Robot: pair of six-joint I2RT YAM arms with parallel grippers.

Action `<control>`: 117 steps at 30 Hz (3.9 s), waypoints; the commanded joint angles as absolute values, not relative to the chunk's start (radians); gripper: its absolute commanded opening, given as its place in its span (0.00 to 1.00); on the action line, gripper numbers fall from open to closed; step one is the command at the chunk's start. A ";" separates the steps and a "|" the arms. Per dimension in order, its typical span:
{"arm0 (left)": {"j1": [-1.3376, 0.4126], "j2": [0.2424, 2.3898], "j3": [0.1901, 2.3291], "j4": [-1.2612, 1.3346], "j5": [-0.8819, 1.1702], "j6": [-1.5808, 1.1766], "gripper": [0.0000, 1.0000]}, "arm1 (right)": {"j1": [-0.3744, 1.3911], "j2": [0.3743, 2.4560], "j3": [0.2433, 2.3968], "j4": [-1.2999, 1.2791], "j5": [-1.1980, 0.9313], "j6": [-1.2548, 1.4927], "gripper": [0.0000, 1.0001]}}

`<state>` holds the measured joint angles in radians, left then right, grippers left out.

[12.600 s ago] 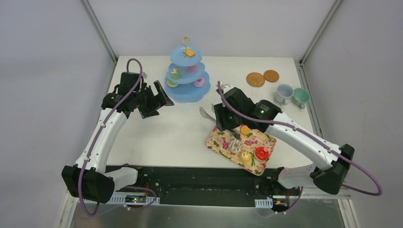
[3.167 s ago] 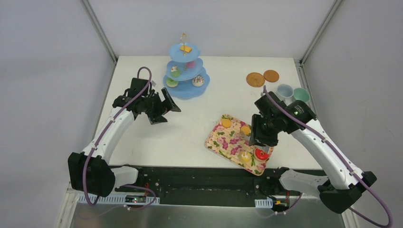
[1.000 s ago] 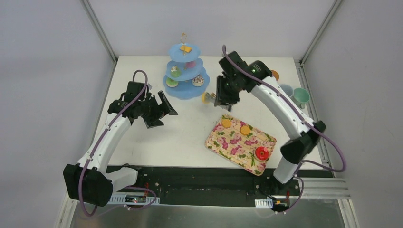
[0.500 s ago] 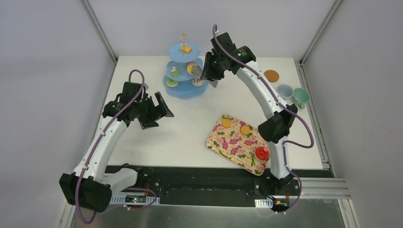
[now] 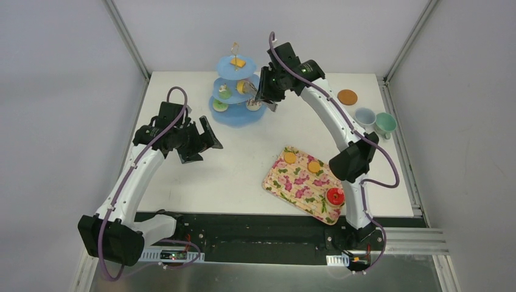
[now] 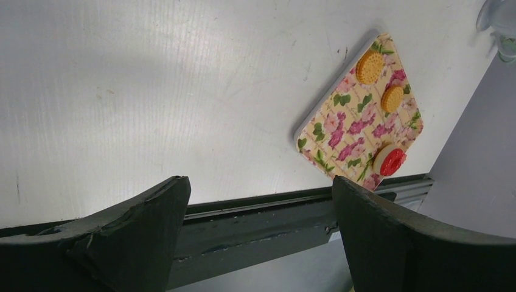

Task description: Serve the afternoon tea

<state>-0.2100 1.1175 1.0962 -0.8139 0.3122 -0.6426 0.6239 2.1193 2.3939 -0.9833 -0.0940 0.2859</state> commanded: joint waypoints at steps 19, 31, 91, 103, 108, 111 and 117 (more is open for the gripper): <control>-0.213 1.169 1.156 -0.806 0.322 -0.612 0.91 | 0.632 2.176 2.474 -0.945 -0.093 0.236 0.46; -0.213 1.166 1.153 -0.797 0.332 -0.621 0.91 | 0.634 2.014 2.411 -0.993 -0.139 0.263 0.47; -0.214 1.143 1.062 -0.680 0.420 -0.748 0.91 | 0.730 1.448 1.331 -1.005 0.139 0.143 0.37; -0.214 1.148 1.061 -0.680 0.420 -0.740 0.91 | 0.730 1.504 1.636 -0.786 0.156 0.095 0.33; -0.214 1.130 1.059 -0.698 0.404 -0.729 0.91 | 0.730 1.657 1.929 -0.760 0.181 0.055 0.31; -0.214 1.117 1.049 -0.711 0.397 -0.726 0.91 | 0.729 1.763 2.101 -0.751 0.198 0.020 0.31; -0.214 1.102 1.041 -0.731 0.383 -0.715 0.91 | 0.724 1.954 2.347 -0.777 0.202 -0.016 0.31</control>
